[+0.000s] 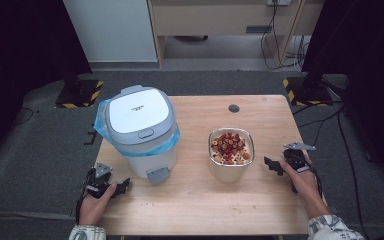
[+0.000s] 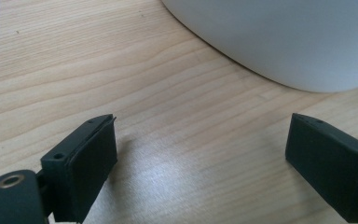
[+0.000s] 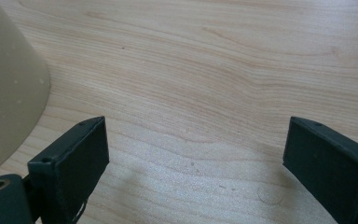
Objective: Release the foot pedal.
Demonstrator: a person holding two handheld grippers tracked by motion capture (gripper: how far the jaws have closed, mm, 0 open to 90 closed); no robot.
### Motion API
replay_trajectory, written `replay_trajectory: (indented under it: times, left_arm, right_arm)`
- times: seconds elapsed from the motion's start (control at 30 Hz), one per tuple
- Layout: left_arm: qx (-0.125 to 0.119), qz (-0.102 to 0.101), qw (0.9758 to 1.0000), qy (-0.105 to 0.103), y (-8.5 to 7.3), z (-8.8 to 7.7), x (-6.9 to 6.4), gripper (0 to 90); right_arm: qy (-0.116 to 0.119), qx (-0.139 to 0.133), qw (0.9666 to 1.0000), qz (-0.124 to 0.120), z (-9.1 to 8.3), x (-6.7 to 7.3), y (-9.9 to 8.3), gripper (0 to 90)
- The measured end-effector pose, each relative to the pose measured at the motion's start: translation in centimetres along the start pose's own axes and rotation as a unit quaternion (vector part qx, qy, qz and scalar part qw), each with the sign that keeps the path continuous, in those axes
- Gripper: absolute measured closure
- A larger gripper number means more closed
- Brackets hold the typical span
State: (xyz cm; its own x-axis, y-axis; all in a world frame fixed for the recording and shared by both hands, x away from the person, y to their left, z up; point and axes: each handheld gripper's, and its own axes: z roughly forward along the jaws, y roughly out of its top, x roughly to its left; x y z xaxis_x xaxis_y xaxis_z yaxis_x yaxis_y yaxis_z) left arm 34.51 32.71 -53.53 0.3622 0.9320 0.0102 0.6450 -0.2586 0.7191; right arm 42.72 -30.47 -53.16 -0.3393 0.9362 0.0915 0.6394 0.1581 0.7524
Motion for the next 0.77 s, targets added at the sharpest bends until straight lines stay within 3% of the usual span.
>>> replay_trajectory:
  times: [0.23,0.37,0.47,0.77]
  left_arm:
    - [0.0,0.009,1.0,-0.001,0.3,0.4,0.0,6.9]
    - [0.004,0.002,1.0,-0.005,0.4,0.5,0.1,6.3]
    - [0.005,0.002,1.0,-0.006,0.4,0.5,0.0,5.3]
    - [0.007,0.005,0.9999,-0.009,0.5,0.6,-0.2,4.0]
  right_arm:
    - [-0.013,0.019,0.9997,0.004,0.5,0.3,-0.3,5.6]
    - [-0.023,0.022,0.9995,-0.007,0.6,0.6,-0.5,5.3]
    - [-0.036,0.031,0.9984,-0.03,0.6,1.1,-0.7,4.2]
    - [-0.032,0.033,0.9984,-0.033,-0.2,1.6,-1.4,4.1]
